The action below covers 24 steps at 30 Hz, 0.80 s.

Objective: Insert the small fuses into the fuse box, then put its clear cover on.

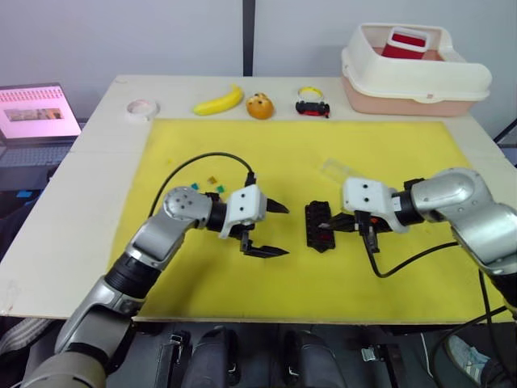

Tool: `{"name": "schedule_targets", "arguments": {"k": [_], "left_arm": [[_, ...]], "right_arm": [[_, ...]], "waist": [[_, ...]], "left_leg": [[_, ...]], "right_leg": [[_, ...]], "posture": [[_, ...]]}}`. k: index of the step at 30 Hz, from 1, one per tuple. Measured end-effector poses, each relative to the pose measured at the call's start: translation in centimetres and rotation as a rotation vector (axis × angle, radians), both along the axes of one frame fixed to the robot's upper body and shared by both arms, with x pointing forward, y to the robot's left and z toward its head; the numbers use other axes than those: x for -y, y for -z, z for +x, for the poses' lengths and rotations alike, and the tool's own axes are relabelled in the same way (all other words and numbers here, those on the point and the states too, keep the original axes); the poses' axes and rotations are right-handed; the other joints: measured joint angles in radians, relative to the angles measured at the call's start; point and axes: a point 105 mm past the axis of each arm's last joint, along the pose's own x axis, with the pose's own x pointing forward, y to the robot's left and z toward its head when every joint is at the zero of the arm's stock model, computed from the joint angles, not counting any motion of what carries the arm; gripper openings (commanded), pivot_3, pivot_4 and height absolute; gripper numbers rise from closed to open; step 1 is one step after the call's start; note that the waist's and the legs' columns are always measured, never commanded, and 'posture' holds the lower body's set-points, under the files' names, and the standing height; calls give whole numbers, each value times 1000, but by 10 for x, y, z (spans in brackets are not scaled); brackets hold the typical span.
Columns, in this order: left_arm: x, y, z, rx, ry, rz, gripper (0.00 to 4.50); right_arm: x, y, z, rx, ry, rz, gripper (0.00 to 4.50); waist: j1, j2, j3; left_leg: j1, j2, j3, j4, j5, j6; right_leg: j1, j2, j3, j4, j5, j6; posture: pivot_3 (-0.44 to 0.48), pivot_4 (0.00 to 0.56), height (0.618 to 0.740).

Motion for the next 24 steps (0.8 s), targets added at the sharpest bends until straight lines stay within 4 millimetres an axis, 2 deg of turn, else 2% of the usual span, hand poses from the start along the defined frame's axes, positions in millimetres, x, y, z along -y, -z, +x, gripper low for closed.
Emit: {"name": "schedule_targets", "arguments": {"k": [24], "left_arm": [[3,-5,2,16,12,2,4408]], "right_arm": [[1,6,-1,-5,0,-25,0]], "waist": [[0,0,0]], "left_leg": [[0,0,0,1,0,-1]], "right_leg": [[1,1,0,1,0,0]], "posture": [[0,150,740]]}}
